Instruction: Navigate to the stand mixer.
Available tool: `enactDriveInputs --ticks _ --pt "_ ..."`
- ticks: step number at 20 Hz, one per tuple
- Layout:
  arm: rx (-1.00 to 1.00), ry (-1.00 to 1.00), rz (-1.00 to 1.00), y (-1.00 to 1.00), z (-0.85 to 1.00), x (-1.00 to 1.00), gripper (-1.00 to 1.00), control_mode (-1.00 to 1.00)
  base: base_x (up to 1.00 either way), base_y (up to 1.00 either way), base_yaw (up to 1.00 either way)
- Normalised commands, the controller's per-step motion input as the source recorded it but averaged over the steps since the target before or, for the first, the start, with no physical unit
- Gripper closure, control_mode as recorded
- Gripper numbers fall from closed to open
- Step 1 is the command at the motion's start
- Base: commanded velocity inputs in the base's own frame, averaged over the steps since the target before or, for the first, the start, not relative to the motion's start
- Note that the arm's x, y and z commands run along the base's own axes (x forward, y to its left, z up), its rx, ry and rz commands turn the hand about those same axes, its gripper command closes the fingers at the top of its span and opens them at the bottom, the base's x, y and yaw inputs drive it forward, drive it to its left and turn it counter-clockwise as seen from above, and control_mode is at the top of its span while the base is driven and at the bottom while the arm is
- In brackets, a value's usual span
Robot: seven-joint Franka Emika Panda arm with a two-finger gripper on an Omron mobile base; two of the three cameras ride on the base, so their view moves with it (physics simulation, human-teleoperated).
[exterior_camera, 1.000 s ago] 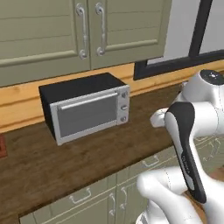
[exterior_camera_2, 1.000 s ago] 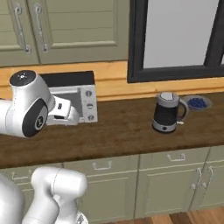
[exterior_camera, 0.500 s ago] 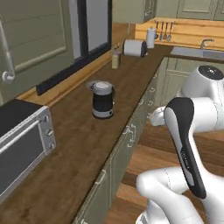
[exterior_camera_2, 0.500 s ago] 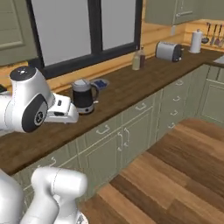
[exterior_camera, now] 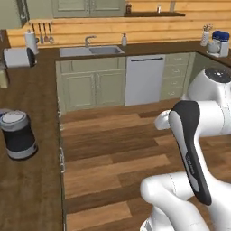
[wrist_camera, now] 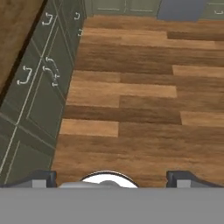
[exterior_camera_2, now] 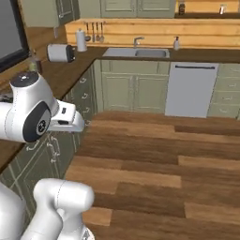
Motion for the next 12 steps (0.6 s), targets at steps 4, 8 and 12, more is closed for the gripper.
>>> enactDriveInputs --ticks 4,8,12 --pt "0.0 0.0 0.0 0.0 0.0 0.0 -1.0 1.0 0.11 0.0 -0.76" --pt "0.0 0.0 0.0 0.0 0.0 0.0 -1.0 1.0 0.23 -0.02 -0.29" --pt "0.0 0.0 0.0 0.0 0.0 0.0 -1.0 1.0 0.41 -0.01 -0.03"
